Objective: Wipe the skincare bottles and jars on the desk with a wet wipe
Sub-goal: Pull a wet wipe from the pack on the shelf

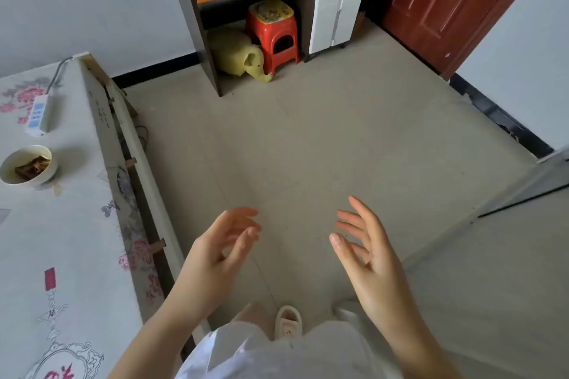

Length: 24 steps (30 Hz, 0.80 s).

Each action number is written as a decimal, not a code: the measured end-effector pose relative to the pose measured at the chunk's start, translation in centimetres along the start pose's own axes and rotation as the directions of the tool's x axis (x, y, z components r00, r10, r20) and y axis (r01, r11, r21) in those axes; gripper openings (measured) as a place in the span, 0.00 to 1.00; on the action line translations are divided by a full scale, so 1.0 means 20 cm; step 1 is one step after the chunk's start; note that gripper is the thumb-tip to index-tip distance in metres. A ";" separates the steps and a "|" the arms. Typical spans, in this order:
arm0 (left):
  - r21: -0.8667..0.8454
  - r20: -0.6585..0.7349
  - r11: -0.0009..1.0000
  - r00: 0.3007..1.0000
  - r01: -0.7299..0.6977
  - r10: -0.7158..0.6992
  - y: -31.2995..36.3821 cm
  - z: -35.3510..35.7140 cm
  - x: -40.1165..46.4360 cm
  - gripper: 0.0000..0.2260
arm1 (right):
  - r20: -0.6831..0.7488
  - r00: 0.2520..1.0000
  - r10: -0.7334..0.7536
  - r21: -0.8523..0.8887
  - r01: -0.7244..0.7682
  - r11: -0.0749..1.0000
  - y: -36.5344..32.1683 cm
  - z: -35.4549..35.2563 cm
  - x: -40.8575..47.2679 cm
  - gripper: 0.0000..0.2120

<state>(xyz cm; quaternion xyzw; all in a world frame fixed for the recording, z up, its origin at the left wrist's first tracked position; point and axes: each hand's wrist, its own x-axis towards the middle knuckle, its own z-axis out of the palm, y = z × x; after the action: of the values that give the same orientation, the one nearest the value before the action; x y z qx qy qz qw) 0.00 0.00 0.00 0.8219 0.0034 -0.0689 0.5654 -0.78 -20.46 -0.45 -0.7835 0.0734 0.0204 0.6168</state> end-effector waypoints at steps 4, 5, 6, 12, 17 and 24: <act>-0.015 -0.005 0.999 0.999 0.035 -0.035 -0.03 0.02 0.14 0.10 | 0.039 0.999 0.025 0.035 -0.027 0.999 0.05 0.00 0.17 0.24; -0.030 -0.005 0.999 0.999 0.044 -0.044 -0.04 0.01 0.19 0.10 | 0.037 0.999 0.034 0.035 -0.036 0.999 0.07 0.01 0.22 0.23; -0.036 -0.008 0.998 0.998 0.058 -0.058 -0.04 0.01 0.24 0.10 | 0.031 0.998 0.049 0.027 -0.050 0.998 0.07 0.02 0.27 0.23; -0.007 0.007 1.000 1.000 0.022 -0.022 -0.06 -0.09 0.80 0.10 | 0.004 0.997 0.072 0.031 -0.072 0.997 0.04 0.11 0.77 0.21; 0.026 0.058 0.999 0.998 -0.027 0.025 0.00 -0.25 1.41 0.08 | -0.077 0.992 0.101 0.090 -0.094 0.991 -0.09 0.20 1.27 0.21; 0.046 0.166 0.998 0.986 -0.043 0.035 0.13 -0.24 2.14 0.09 | -0.164 0.974 0.155 0.111 -0.138 0.984 -0.16 0.16 1.86 0.19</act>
<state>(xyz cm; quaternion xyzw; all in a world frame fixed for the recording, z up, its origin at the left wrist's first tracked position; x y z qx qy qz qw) 43.22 0.49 -0.92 0.8271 -0.0613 -0.1256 0.5444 36.67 -19.91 -2.70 -0.7432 0.1848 -0.0054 0.6431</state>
